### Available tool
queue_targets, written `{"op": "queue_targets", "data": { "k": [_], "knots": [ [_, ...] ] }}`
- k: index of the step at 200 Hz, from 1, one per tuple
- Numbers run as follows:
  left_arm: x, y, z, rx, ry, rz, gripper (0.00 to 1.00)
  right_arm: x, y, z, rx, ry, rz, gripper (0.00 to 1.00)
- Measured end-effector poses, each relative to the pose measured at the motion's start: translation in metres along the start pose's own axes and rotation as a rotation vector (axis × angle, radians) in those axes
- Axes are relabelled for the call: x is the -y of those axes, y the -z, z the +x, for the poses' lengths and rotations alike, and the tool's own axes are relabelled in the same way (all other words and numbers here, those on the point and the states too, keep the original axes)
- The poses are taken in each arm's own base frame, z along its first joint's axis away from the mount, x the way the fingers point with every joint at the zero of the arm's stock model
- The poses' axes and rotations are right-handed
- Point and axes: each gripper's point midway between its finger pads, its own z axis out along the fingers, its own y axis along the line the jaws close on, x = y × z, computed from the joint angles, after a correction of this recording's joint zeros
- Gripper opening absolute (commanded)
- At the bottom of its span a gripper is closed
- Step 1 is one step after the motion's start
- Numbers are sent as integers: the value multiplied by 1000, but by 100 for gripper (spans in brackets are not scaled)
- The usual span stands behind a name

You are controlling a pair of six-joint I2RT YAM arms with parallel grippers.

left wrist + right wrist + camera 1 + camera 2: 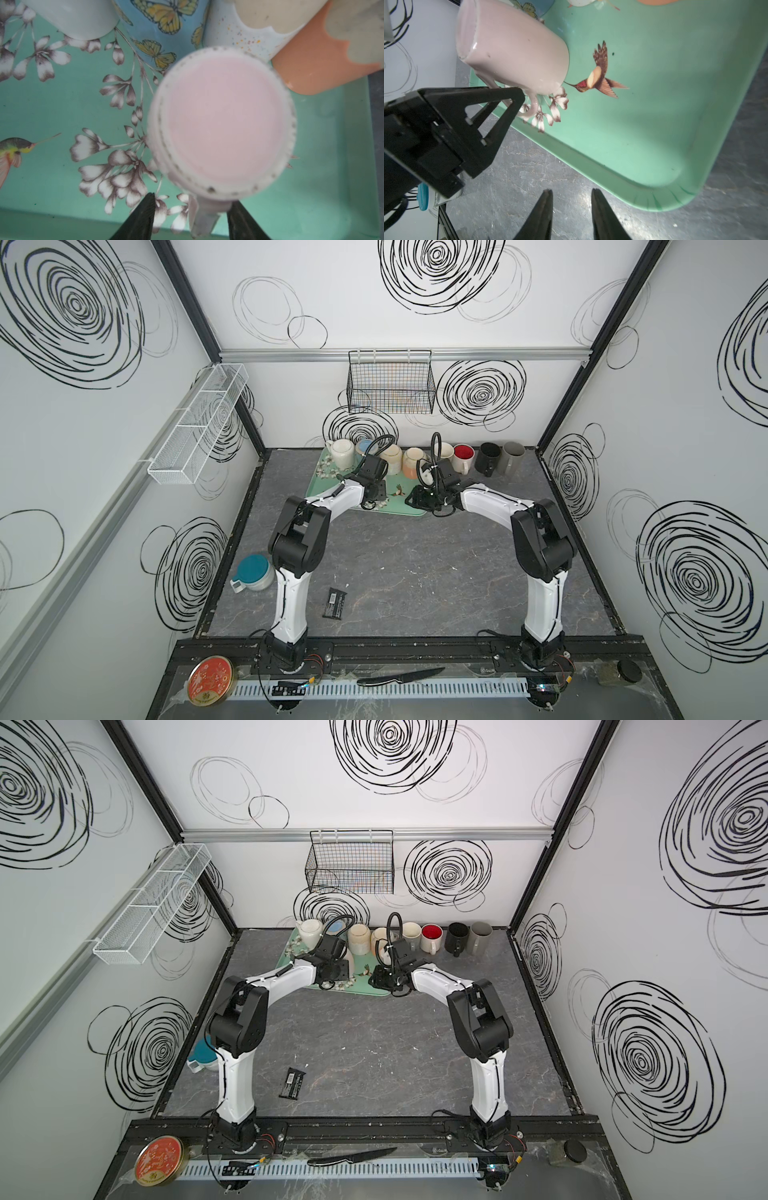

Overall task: Turn the mug right side up
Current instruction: Pick up the mug from the tray.

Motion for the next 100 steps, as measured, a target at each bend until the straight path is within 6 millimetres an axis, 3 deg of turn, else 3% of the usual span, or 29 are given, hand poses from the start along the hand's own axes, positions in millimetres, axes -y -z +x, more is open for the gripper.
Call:
{"op": "queue_targets", "data": {
  "k": [45, 100],
  "knots": [
    [-2, -5, -5, 2, 5, -1, 53, -7, -4, -11, 10, 0, -15, 37],
    [-2, -8, -5, 1, -23, -5, 30, -7, -6, -7, -5, -7, -20, 36]
  ]
}}
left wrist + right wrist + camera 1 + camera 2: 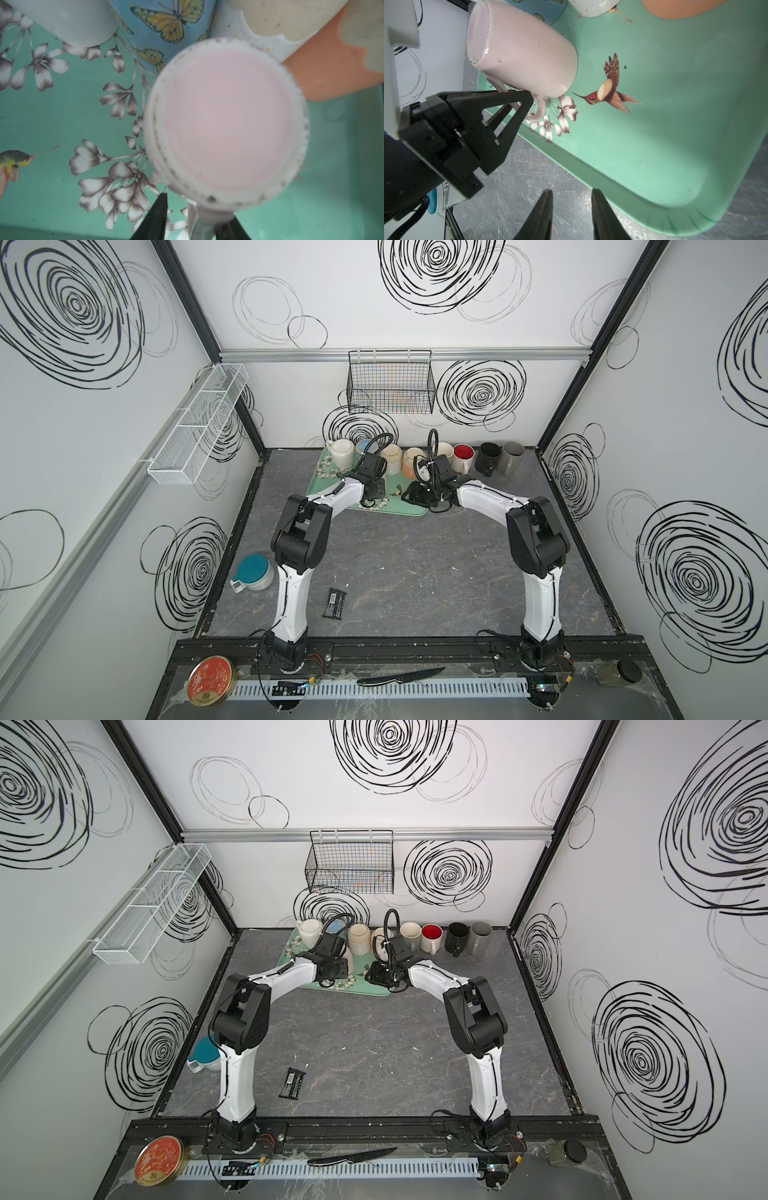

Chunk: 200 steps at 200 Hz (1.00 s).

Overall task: Turn the mug right side up
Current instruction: Pick up the mug from the tray.

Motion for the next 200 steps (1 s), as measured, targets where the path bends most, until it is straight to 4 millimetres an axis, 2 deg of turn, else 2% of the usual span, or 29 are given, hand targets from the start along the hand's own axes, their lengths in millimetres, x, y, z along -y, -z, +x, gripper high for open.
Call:
{"op": "queue_targets", "data": {
  "k": [22, 70, 115, 150, 176, 200],
  "knots": [
    [-2, 0, 0, 3, -20, -9, 20, 0, 0, 0, -1, 0, -2, 36],
    [-3, 3, 4, 8, -66, -29, 8, -1, -1, 2, -6, -11, -6, 36],
    [1, 14, 16, -7, -98, -18, 2, 7, -5, 12, -23, -33, 5, 36],
    [9, 27, 22, -14, -83, 40, 2, 11, -5, 17, -27, -48, 9, 36],
    [17, 38, 22, -4, -17, 128, 1, 11, 5, 16, -11, -52, 10, 36],
    [21, 48, 19, 19, 71, 225, 1, 5, 23, 9, 25, -48, -1, 36]
  ]
}}
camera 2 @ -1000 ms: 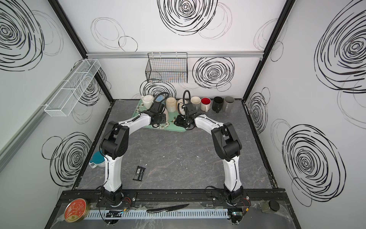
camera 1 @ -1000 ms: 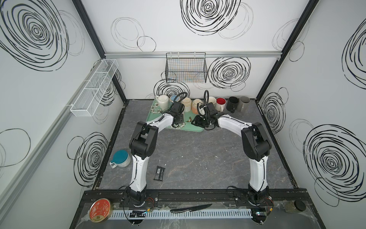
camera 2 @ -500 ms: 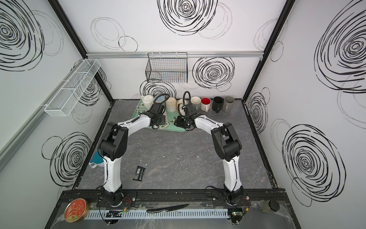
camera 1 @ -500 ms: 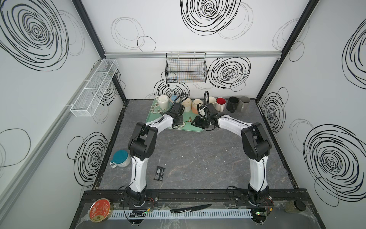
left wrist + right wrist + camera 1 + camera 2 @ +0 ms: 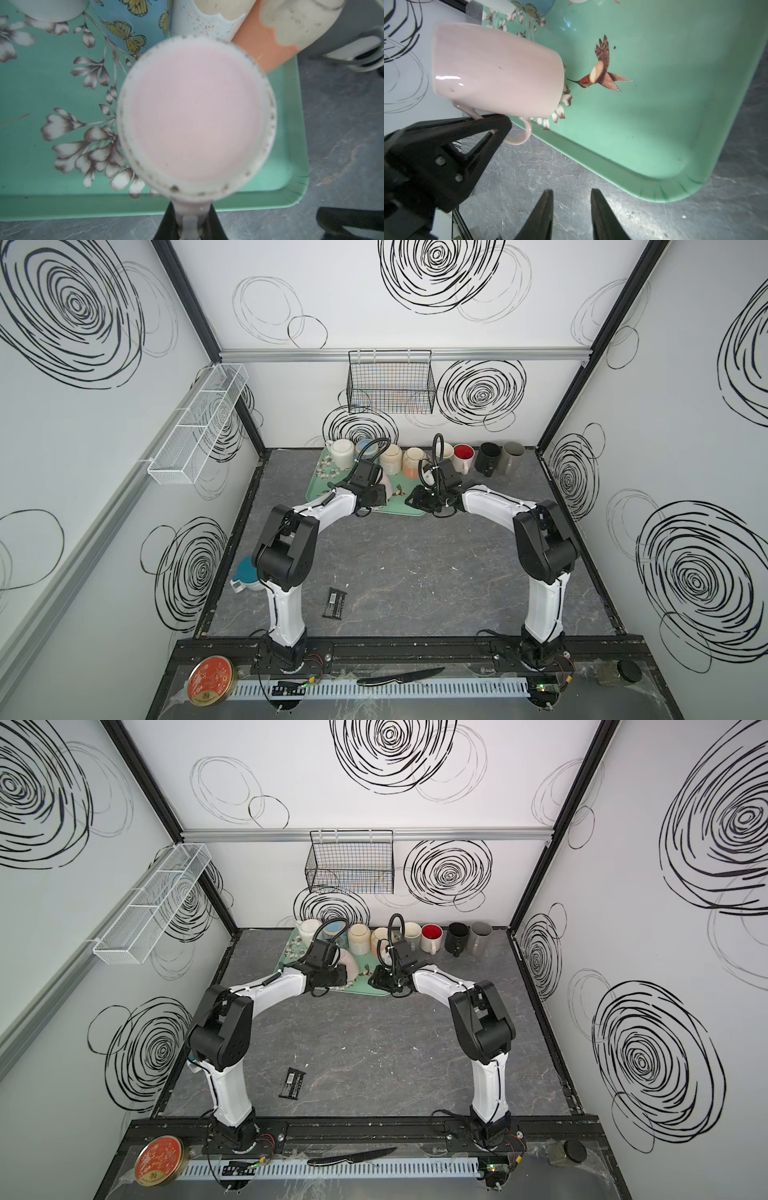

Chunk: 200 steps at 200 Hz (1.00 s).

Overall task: Turn the mug right side up
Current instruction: Pick up the mug from the tray, then place the mug at the top-center of the table.

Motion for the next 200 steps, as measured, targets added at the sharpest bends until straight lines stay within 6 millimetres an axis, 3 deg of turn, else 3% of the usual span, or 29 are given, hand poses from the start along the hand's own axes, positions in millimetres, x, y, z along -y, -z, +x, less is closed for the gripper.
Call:
{"op": "queue_targets", "data": {
  "k": [71, 122, 200],
  "knots": [
    [25, 28, -29, 139, 191, 268, 0, -20, 52, -36, 144, -44, -122, 36],
    [57, 64, -57, 269, 282, 499, 0, -33, 64, -45, 156, -149, -287, 39],
    [90, 101, -78, 352, 376, 752, 0, -85, 89, -61, 157, -185, -545, 40]
  ]
}}
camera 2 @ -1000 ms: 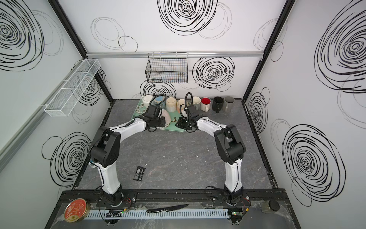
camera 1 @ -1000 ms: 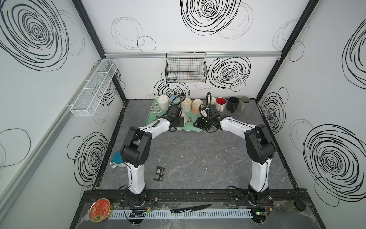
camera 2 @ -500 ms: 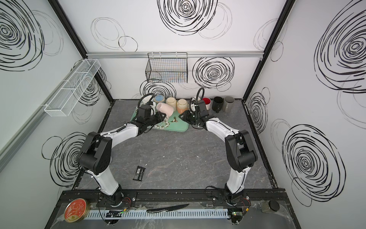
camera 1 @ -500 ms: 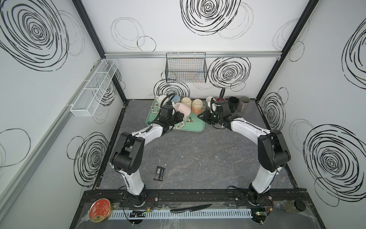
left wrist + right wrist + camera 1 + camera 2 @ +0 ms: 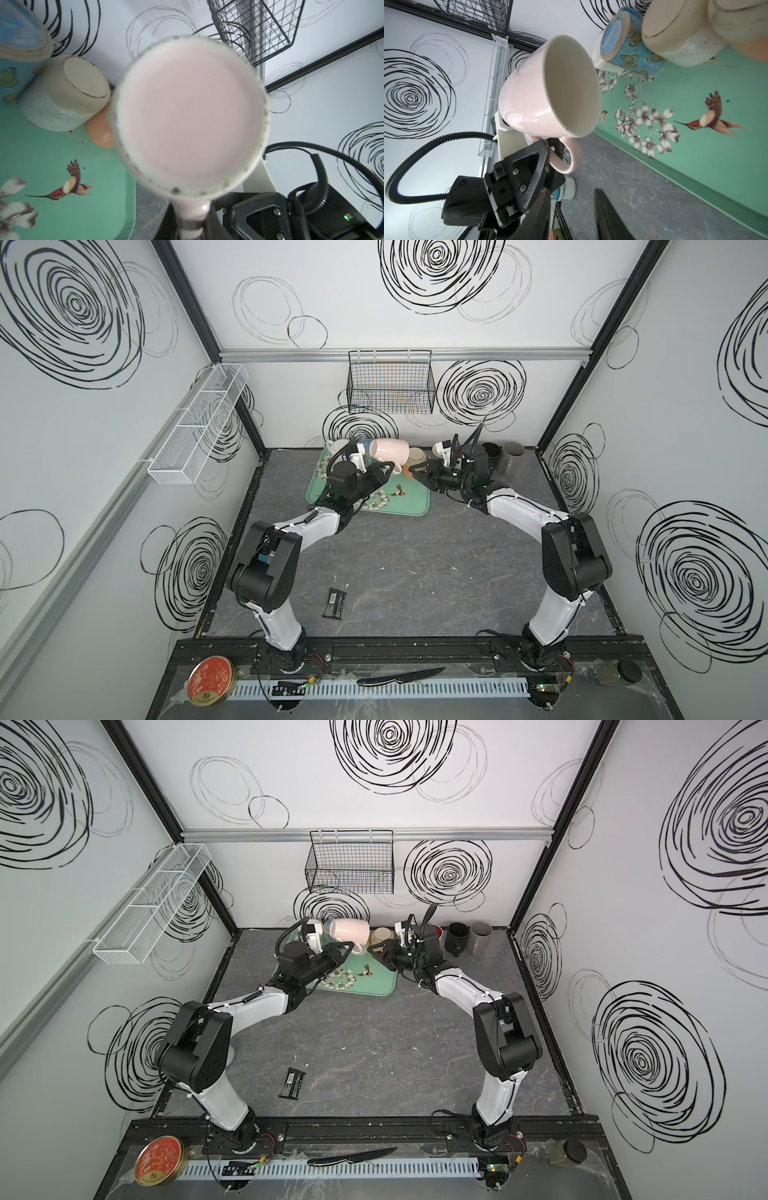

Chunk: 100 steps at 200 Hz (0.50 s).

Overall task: Turn the mug right side up
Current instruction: Place the mug at the top-center of the table.

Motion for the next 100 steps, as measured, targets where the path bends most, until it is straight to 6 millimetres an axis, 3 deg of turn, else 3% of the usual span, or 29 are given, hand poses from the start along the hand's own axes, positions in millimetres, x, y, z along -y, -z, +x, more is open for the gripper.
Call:
{"op": "queue_targets", "data": {
  "k": [100],
  "knots": [
    [43, 6, 0, 0, 75, 157, 0, -31, -5, 6, -28, -35, -107, 39]
  ]
}}
